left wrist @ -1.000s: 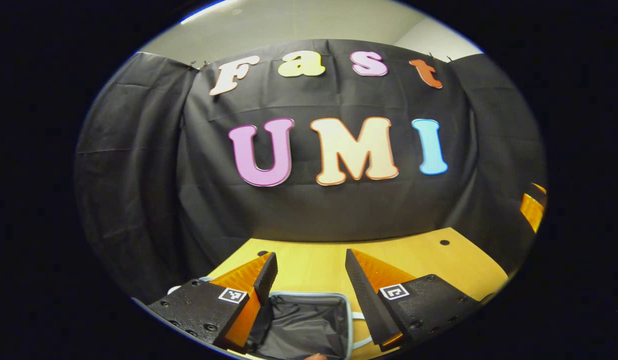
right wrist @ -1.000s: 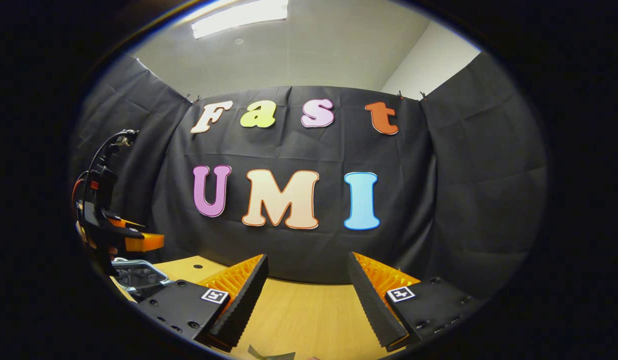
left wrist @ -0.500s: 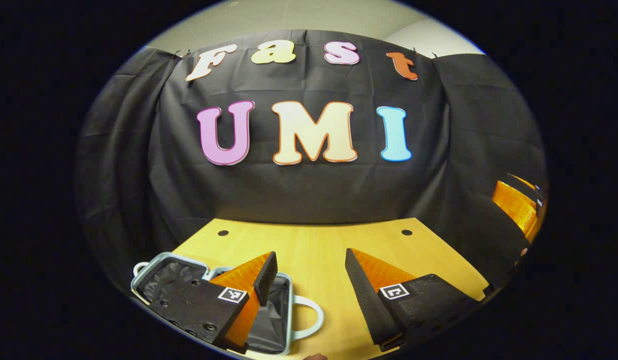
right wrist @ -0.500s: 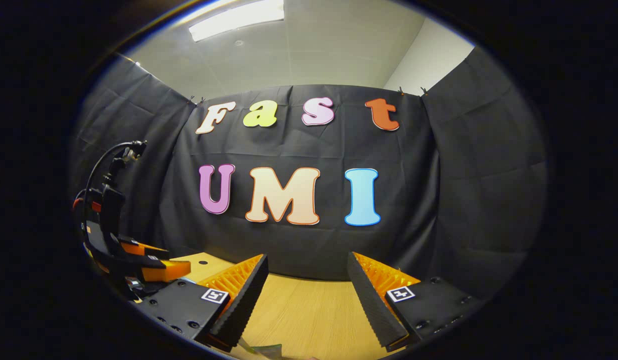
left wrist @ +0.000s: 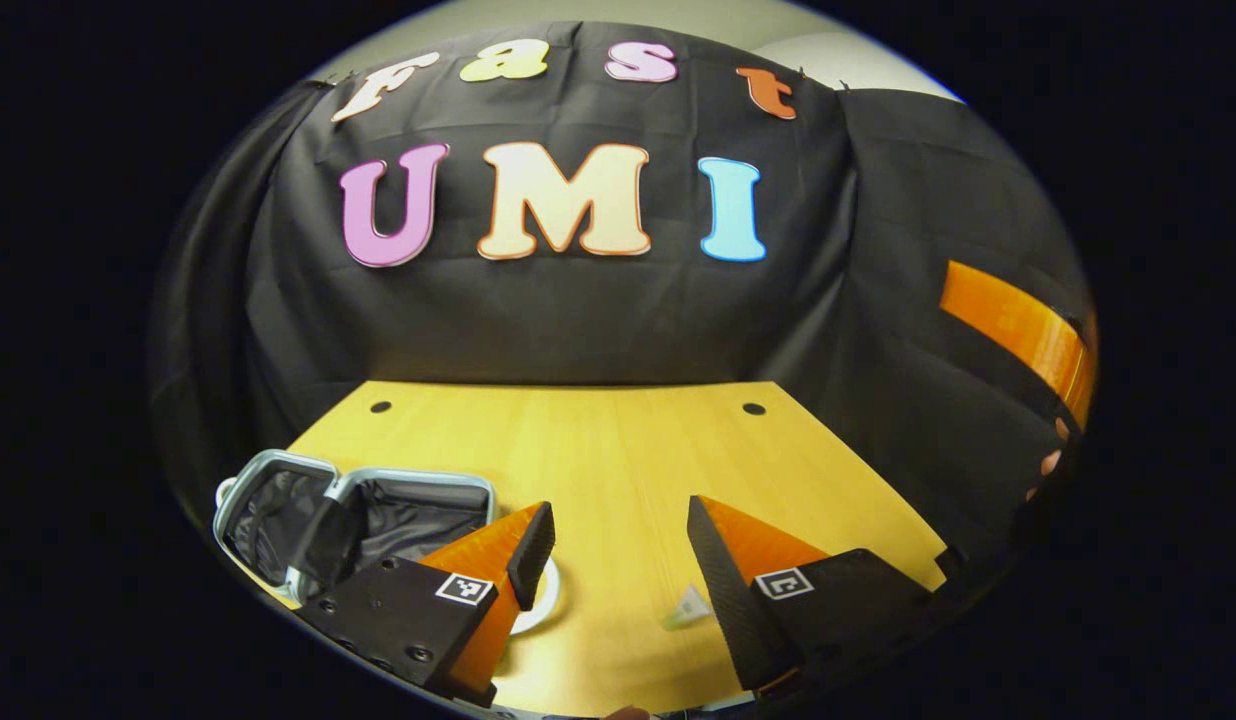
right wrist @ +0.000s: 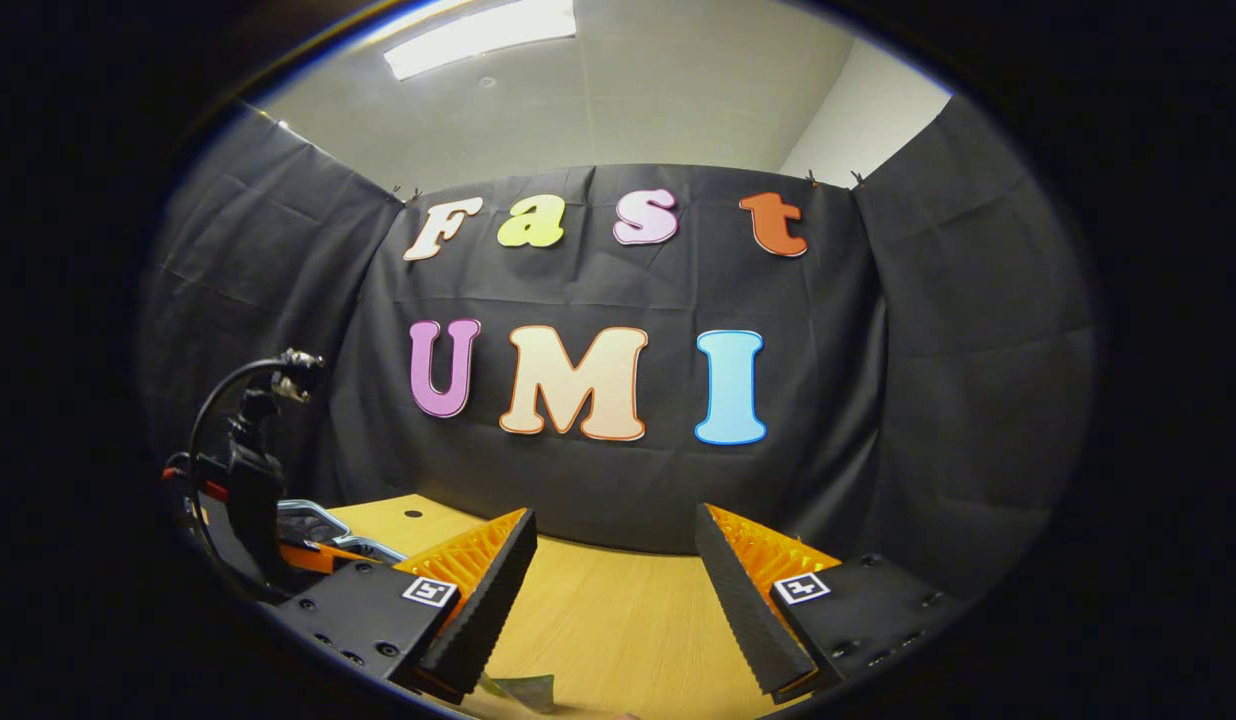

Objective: First open the suitcase, pack the skin care products into it, and then close the suitcase.

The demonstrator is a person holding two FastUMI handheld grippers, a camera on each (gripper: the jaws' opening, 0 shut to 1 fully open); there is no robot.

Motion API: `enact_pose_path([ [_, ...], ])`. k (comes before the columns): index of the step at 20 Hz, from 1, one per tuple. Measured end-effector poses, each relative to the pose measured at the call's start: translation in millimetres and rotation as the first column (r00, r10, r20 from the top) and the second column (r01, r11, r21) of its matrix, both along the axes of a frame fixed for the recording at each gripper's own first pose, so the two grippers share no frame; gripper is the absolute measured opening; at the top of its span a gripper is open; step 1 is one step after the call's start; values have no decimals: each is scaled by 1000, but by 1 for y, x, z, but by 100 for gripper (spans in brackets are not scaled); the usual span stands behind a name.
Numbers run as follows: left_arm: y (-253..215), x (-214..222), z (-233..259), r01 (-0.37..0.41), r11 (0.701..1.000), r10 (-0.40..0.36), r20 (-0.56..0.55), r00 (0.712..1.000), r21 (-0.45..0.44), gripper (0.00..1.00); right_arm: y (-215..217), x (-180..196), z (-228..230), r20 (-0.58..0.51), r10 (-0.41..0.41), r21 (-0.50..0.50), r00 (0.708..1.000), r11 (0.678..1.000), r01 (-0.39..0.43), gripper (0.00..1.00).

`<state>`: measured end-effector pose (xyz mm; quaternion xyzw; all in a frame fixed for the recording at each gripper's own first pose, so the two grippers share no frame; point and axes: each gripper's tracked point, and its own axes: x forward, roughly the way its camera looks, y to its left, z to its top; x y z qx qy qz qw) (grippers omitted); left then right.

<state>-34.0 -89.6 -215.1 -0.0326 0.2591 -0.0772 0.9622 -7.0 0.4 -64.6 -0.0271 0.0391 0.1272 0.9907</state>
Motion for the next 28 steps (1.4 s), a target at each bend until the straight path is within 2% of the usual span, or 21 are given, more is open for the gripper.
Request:
enact_pose_path([
  [7,-29,-23,-59,43,998,-48,-121,992,-40,80,-14,-6,-9,-20,0,-47,1000,999,-1,99],
  [14,-39,-34,-103,14,995,-33,-193,981,-98,85,-25,-11,-18,-35,-3,-84,999,996,0,99],
  [20,-45,-28,-140,-6,990,-27,-227,973,-144,83,-21,-23,-22,-36,19,-91,999,996,-23,99],
  [22,-47,-25,-152,-11,990,-24,-249,968,-139,78,-19,-27,-28,-38,30,-94,999,995,-34,99],
  [25,-45,-21,-164,-9,996,-15,-266,964,-90,43,-14,-33,-41,-67,43,-81,997,996,-49,99],
  [27,-50,-19,-164,5,994,-34,-271,962,-108,18,-9,-35,-48,-82,56,-62,995,996,-61,99],
  [28,-49,-20,-164,1,994,-32,-281,959,-110,16,-5,-36,-53,-92,63,-56,994,996,-69,99],
])
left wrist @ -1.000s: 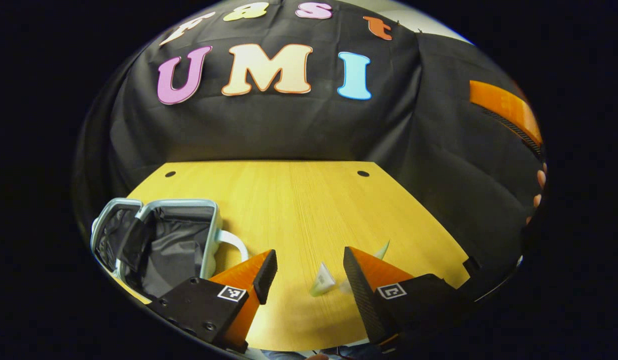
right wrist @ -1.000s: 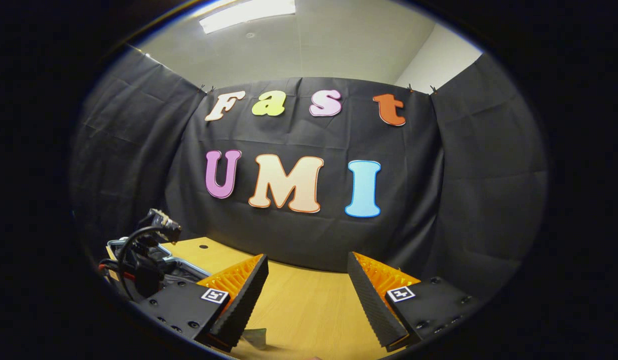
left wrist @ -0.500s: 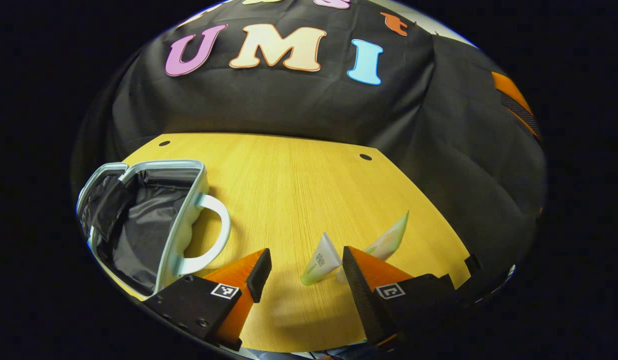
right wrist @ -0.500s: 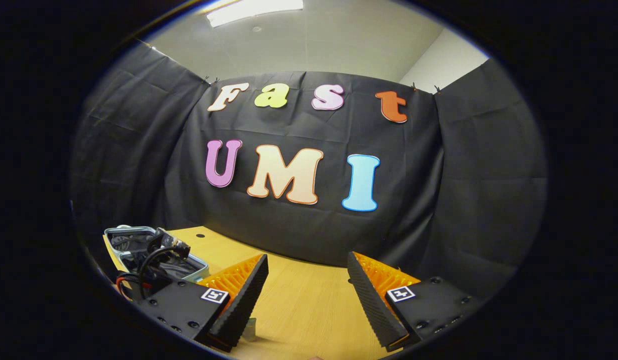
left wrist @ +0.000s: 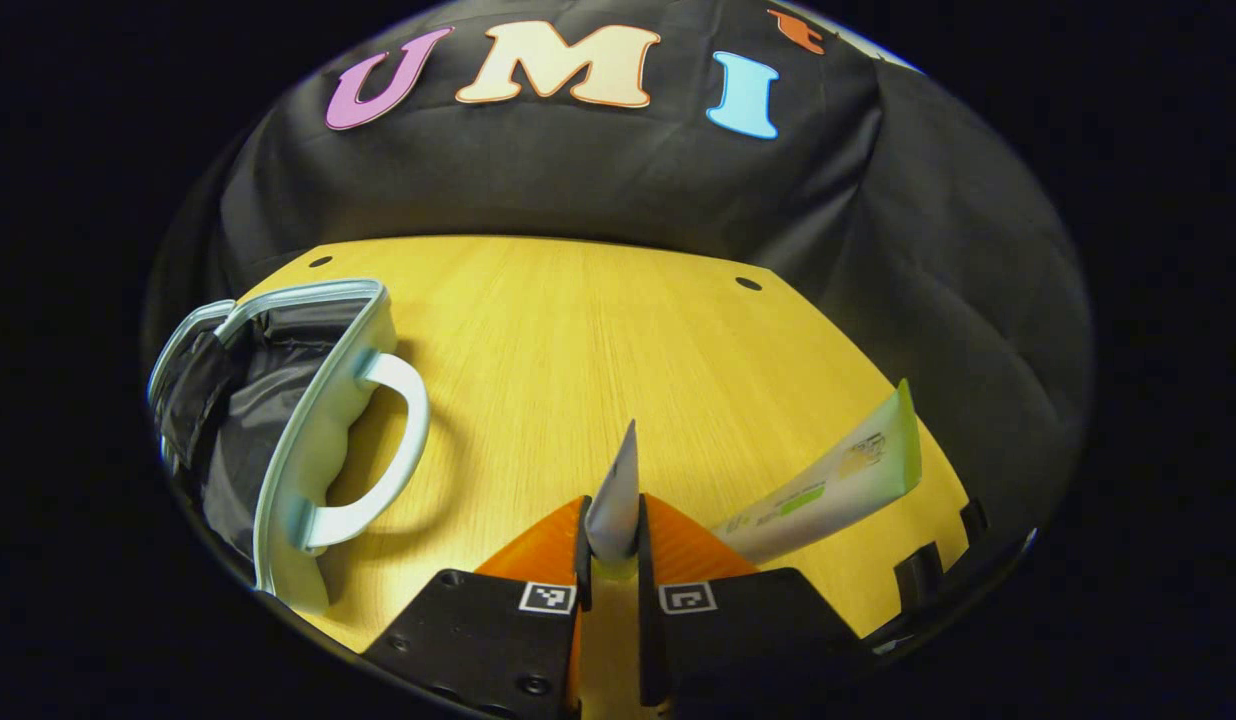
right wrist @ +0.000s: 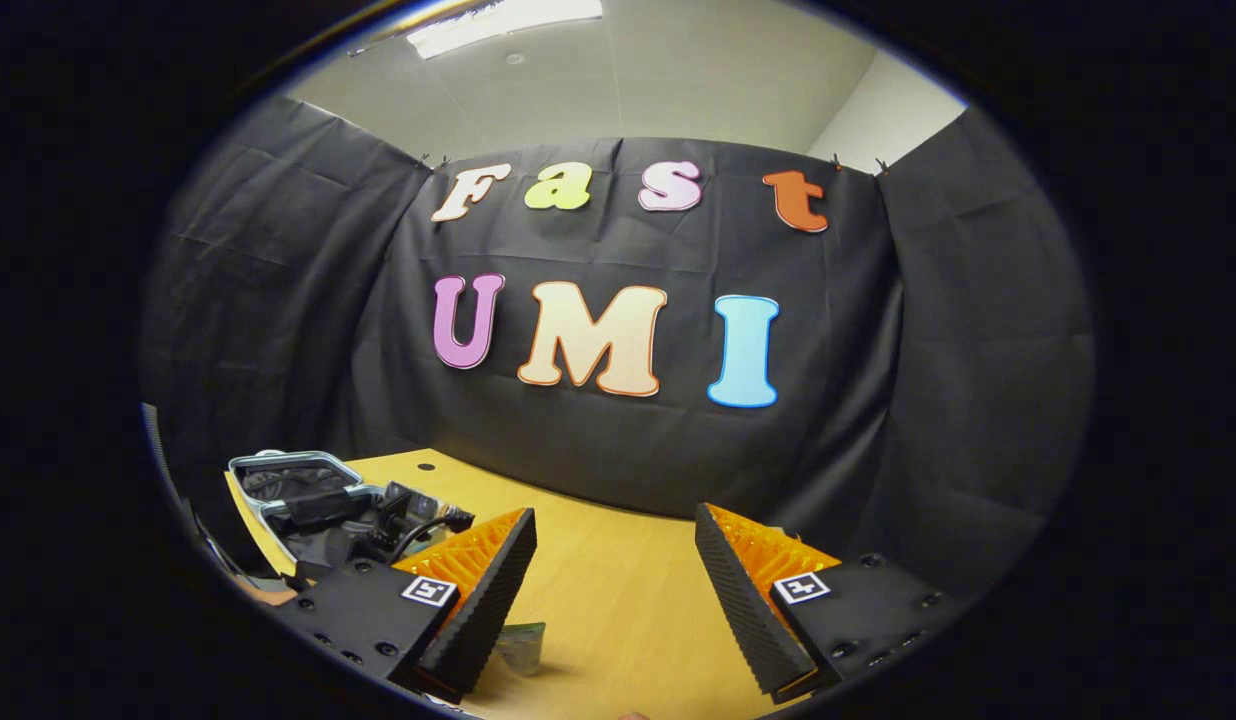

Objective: First open the suitcase, pack the skin care products into it, and then close the suitcase.

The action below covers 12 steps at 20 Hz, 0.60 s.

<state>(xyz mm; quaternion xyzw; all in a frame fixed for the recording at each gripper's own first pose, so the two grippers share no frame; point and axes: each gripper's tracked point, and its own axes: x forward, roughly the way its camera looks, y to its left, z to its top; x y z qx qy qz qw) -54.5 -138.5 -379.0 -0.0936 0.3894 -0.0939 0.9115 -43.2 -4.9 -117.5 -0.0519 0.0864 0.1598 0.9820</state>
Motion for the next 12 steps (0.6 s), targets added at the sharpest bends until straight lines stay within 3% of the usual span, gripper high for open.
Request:
enact_pose_path([
  [3,10,2,18,-5,1000,5,19,1000,26,11,11,-5,-26,-42,32,21,999,999,-31,99],
  [12,46,-7,67,-44,996,40,48,998,72,11,44,-23,-100,-189,119,55,975,992,-110,99],
])
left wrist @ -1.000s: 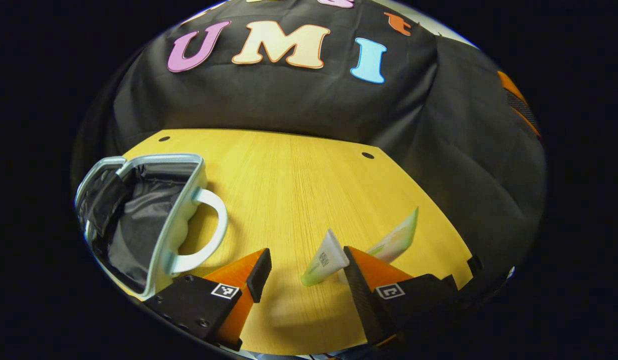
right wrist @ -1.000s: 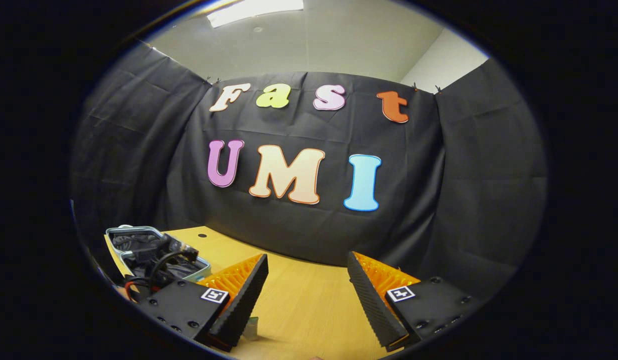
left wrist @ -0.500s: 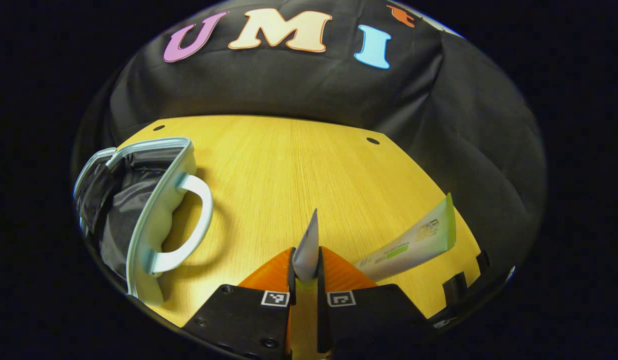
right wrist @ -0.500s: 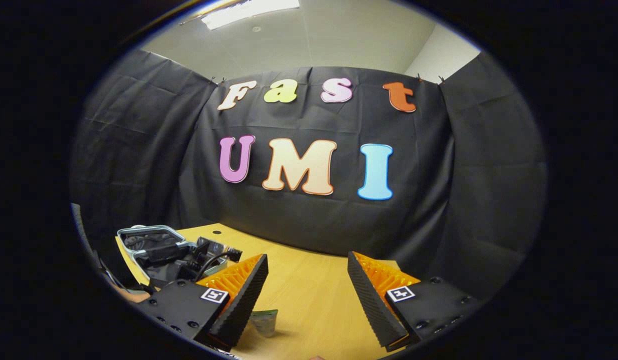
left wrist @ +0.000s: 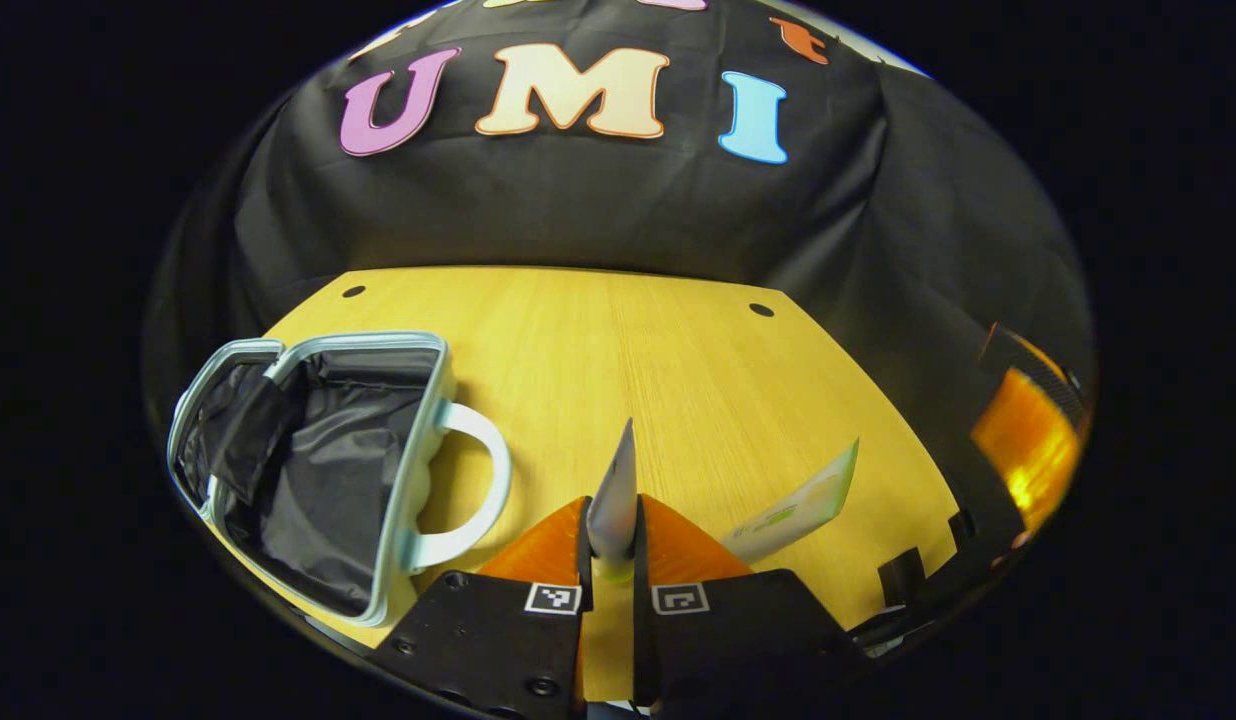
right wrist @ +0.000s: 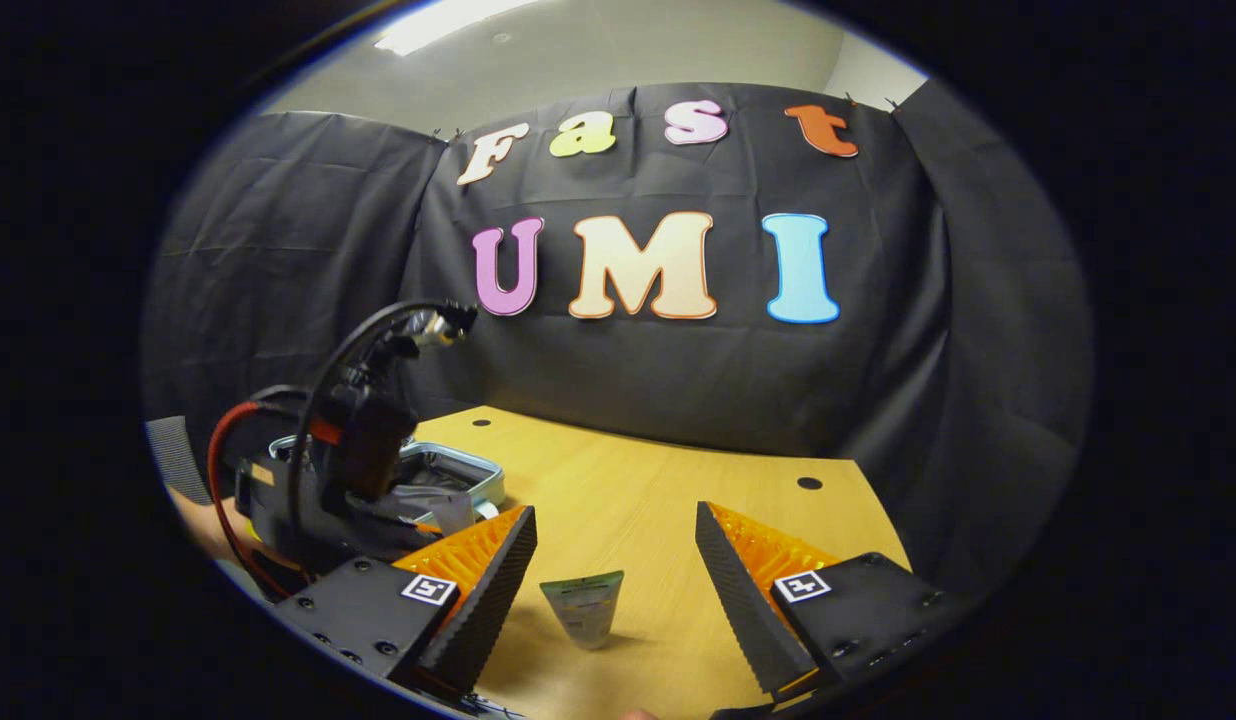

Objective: First open the suitcase, pack the skin care products into it, and then close the suitcase.

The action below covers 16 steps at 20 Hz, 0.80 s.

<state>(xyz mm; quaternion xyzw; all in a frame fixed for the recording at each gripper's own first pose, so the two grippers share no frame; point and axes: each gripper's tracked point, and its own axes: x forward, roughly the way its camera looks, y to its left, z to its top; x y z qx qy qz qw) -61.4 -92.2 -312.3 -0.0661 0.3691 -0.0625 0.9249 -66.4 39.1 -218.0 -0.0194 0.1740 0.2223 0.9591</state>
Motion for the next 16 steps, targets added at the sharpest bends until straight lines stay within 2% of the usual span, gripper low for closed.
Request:
enact_pose_path([
  [7,14,-11,18,-24,1000,25,-8,1000,14,11,16,-8,-53,-74,56,-35,996,998,-59,99],
  [16,33,-23,40,-63,998,64,-16,998,22,11,21,-5,-120,-183,50,-51,982,997,-60,99],
])
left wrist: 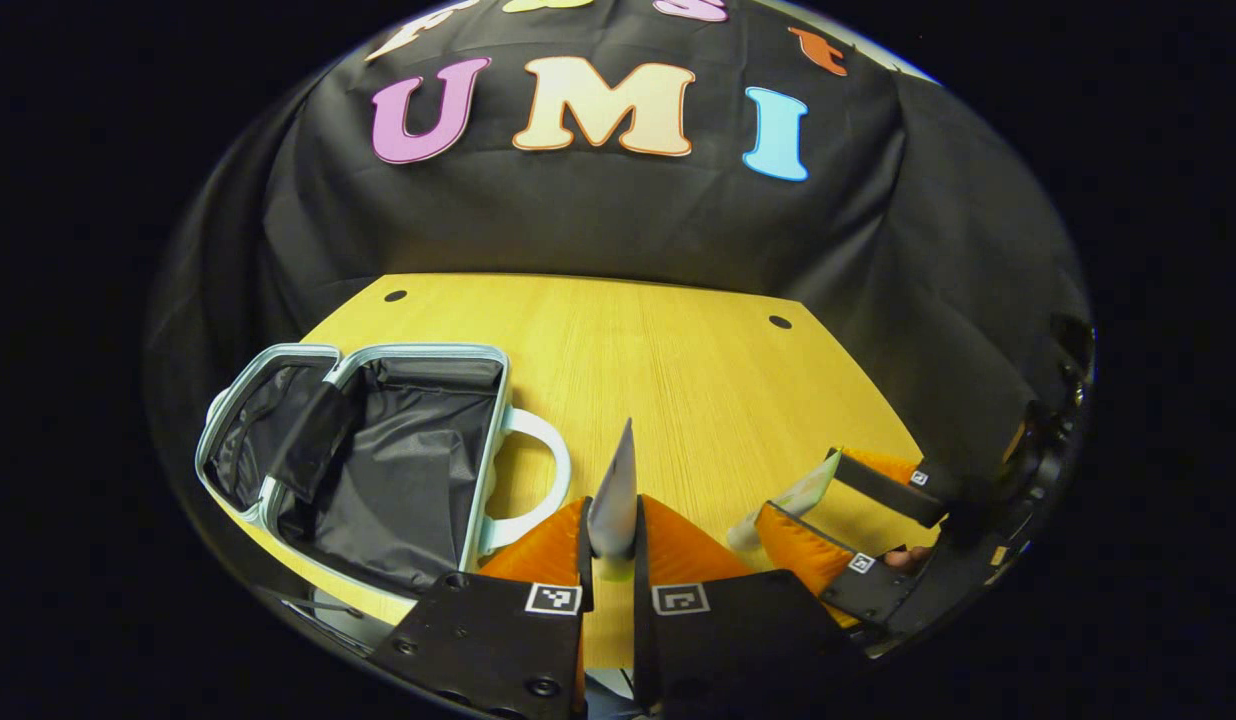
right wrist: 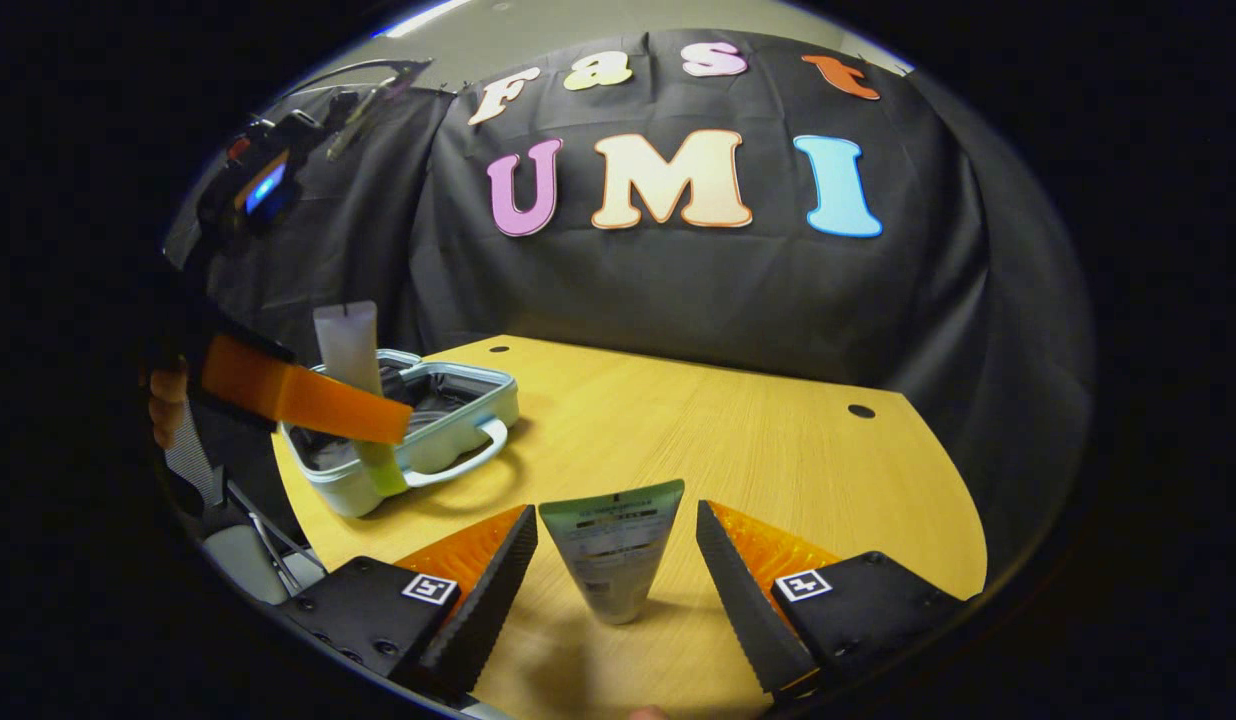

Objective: First open the suitcase, pack the skin care products into it, and then close the suitcase.

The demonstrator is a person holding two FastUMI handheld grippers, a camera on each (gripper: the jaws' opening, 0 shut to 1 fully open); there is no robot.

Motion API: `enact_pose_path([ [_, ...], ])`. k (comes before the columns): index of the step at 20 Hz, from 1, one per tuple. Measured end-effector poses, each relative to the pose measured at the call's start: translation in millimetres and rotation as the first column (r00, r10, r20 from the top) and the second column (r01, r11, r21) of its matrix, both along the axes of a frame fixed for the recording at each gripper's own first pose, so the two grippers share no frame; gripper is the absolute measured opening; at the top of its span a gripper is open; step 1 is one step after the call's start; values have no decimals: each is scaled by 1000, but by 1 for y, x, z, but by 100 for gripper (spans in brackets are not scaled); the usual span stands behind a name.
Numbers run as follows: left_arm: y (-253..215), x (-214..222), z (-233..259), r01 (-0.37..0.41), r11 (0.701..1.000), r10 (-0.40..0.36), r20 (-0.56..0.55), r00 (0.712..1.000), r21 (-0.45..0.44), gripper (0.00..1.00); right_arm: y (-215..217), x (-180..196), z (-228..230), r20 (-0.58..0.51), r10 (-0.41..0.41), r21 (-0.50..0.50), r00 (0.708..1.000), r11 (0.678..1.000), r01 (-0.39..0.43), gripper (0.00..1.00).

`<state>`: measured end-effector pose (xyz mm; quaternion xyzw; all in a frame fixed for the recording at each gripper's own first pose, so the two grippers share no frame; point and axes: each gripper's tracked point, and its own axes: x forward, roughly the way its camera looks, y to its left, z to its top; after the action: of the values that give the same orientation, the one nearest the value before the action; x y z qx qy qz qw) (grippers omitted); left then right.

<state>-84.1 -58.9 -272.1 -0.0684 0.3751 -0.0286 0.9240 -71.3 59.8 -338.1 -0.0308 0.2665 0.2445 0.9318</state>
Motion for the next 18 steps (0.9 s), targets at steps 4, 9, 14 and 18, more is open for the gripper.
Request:
enact_pose_path([
  [4,10,-4,6,-23,1000,23,-8,1000,7,11,8,0,-18,-47,29,2,998,1000,-29,99],
  [9,24,-9,11,-59,998,60,-23,998,22,11,13,-4,-28,-62,48,-10,997,999,-48,64],
  [14,44,-11,17,-106,994,107,-26,994,30,11,10,1,-30,-91,49,-44,995,998,-54,33],
  [18,70,-13,21,-142,988,144,-33,989,57,11,20,2,-14,-144,50,-8,988,999,-52,25],
])
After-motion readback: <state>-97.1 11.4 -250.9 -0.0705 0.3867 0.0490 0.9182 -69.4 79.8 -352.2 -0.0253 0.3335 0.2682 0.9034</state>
